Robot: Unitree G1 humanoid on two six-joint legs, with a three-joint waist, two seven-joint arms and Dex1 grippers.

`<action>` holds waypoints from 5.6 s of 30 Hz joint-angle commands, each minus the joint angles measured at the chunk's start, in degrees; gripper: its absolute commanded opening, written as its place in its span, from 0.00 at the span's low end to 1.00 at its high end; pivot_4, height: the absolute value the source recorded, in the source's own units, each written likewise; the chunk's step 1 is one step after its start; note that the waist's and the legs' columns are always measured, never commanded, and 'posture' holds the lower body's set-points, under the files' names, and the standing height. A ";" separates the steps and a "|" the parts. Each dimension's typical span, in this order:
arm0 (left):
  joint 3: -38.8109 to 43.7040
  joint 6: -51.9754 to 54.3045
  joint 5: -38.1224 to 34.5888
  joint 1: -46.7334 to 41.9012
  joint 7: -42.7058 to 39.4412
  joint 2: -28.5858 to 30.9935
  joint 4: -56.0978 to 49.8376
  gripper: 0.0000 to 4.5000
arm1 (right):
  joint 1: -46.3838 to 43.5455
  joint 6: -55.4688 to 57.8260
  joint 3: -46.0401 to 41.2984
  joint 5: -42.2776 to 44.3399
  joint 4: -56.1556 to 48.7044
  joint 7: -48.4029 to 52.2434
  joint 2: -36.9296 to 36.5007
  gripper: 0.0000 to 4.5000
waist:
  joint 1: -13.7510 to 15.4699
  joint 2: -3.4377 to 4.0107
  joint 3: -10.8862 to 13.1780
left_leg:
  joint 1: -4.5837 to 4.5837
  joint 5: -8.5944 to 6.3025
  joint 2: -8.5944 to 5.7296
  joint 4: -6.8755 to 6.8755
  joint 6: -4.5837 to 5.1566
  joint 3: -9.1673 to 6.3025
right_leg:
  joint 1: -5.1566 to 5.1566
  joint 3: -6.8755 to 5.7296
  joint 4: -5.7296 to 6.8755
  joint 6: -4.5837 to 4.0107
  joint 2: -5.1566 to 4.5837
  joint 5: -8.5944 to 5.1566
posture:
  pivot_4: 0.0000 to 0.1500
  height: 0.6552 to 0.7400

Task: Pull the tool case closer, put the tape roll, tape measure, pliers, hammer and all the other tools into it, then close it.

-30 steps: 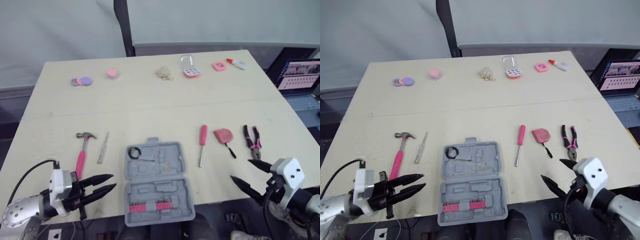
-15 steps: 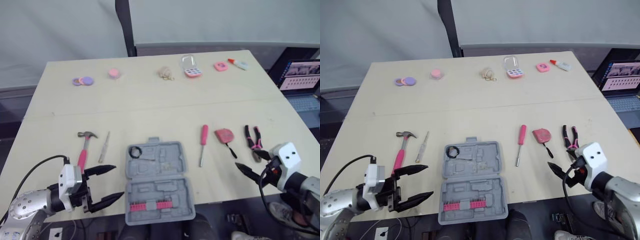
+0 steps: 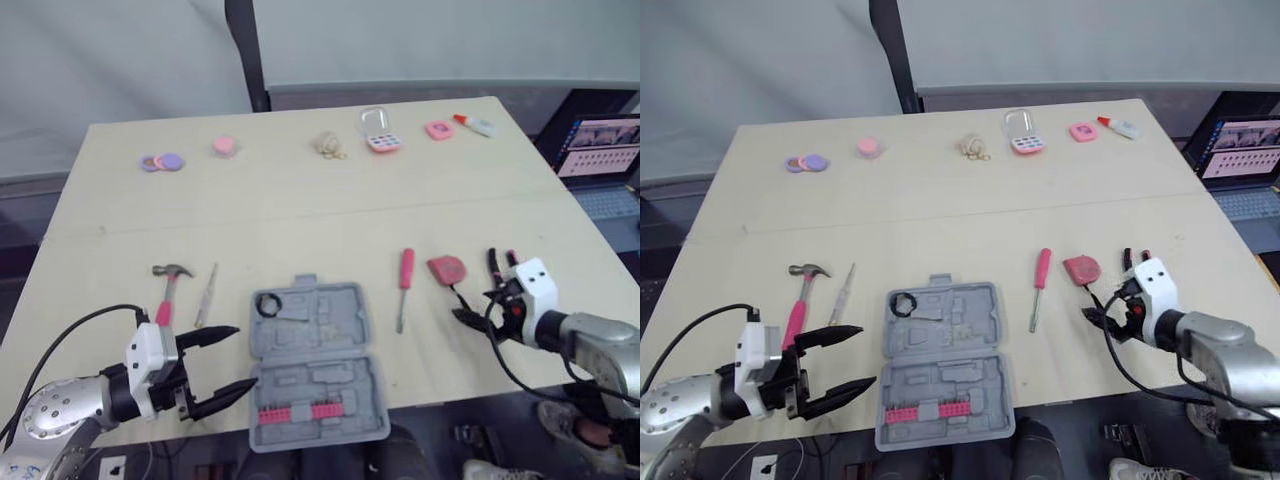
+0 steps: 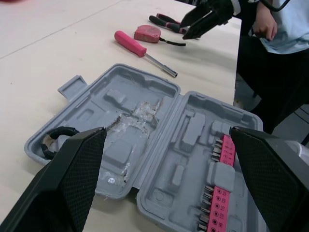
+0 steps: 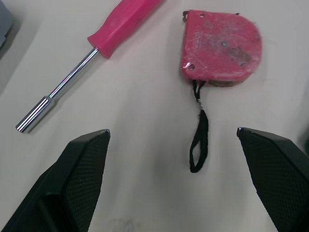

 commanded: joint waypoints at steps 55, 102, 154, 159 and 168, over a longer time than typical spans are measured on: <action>-3.04 2.35 0.28 -0.87 7.23 -0.53 -6.44 1.00 | -10.52 -3.71 4.30 -9.78 13.54 -5.09 10.47 0.03 | -1.33 0.06 0.03 | 0.01 -0.06 0.52 0.00 -0.29 0.11 | -0.06 0.11 -0.05 -0.05 0.57 -0.02 | 1.00 0.87; -0.44 -3.93 -0.98 4.21 -2.64 -0.36 -0.15 1.00 | 16.17 14.26 -2.71 -1.97 -22.52 -12.34 15.27 0.03 | -1.03 0.07 0.04 | 0.01 -0.12 0.57 -0.05 -0.39 -0.05 | -0.06 0.06 -0.05 -0.24 0.59 -0.13 | 1.00 0.87; -2.06 -13.87 1.45 3.85 -7.94 -1.29 6.20 1.00 | 25.83 30.47 -21.13 21.12 -44.20 -5.45 6.65 0.99 | -0.82 0.32 0.19 | 0.00 -0.16 0.57 -0.07 -0.36 -0.05 | -0.12 0.08 -0.17 -0.38 0.59 -0.20 | 1.00 0.87; -2.47 -13.91 1.11 3.10 -8.60 -1.30 7.03 1.00 | 21.09 26.29 -23.22 24.96 -38.81 2.93 -3.54 0.99 | -0.87 0.32 0.20 | 0.03 -0.17 0.58 -0.06 -0.34 -0.03 | -0.10 0.09 -0.19 -0.38 0.59 -0.20 | 1.00 0.87; -1.99 -14.86 1.48 3.86 -8.05 -2.57 6.66 1.00 | 18.41 -3.97 -10.16 10.32 -18.42 25.26 -21.27 0.99 | -0.36 0.24 0.25 | 0.00 -0.19 0.49 -0.06 -0.26 0.08 | -0.06 0.04 -0.15 -0.29 0.62 -0.15 | 1.00 0.87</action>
